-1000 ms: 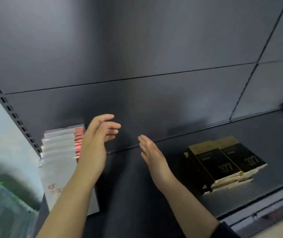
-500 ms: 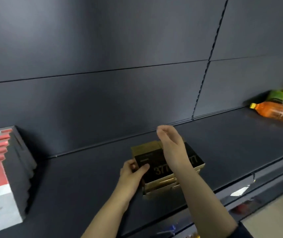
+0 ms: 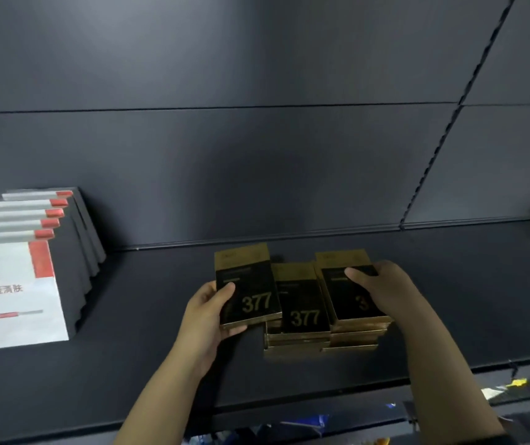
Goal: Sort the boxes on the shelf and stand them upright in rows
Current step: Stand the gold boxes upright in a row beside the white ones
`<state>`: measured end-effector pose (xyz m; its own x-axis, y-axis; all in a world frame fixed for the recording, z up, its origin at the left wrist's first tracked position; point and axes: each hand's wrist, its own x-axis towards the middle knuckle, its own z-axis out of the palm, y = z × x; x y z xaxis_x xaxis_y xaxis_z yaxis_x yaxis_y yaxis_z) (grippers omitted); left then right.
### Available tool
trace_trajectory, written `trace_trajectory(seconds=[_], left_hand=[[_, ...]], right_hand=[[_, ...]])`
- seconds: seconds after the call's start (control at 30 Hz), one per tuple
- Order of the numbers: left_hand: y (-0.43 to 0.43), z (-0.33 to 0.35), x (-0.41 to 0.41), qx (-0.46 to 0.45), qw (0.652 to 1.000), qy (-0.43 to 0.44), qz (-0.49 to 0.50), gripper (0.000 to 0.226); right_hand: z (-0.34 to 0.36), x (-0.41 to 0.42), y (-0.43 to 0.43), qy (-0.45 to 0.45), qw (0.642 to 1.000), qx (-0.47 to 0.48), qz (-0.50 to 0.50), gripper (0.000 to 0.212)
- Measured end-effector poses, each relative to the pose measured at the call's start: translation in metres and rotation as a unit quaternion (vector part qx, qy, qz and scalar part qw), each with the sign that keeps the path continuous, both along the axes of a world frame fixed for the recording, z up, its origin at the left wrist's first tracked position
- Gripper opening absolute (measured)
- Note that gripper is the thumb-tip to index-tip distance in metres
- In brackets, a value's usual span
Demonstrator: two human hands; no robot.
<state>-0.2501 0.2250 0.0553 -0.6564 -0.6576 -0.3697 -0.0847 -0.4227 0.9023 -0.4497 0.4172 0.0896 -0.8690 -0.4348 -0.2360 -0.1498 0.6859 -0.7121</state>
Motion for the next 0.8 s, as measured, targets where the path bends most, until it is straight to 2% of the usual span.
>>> trace_trajectory(seconds=[0.13,0.33,0.4,0.5,0.63,0.8], left_hand=[[-0.012,-0.003,0.011,-0.015,1.0,0.016,0.001,0.021],[-0.04,-0.001,0.02,-0.09,0.995,0.034,-0.008,0.019],[-0.052,0.003,0.025,-0.109,0.993,0.047,-0.018,0.02],[-0.071,0.006,0.035,-0.122,0.99,0.07,-0.029,0.021],[-0.108,0.005,0.05,-0.127,0.987,0.092,-0.02,0.025],[-0.166,-0.021,0.054,-0.154,0.984,0.09,0.031,0.035]], right_hand=[[0.005,0.001,-0.002,0.024,1.0,0.008,-0.019,0.031],[0.04,0.022,-0.017,0.037,0.99,-0.115,-0.068,0.021],[0.053,0.039,-0.038,0.001,0.98,-0.19,-0.06,0.02],[0.056,0.071,-0.079,-0.109,0.952,-0.284,-0.04,0.017],[0.039,0.109,-0.132,-0.193,0.933,-0.303,-0.006,0.018],[-0.003,0.14,-0.193,-0.21,0.937,-0.268,-0.079,0.013]])
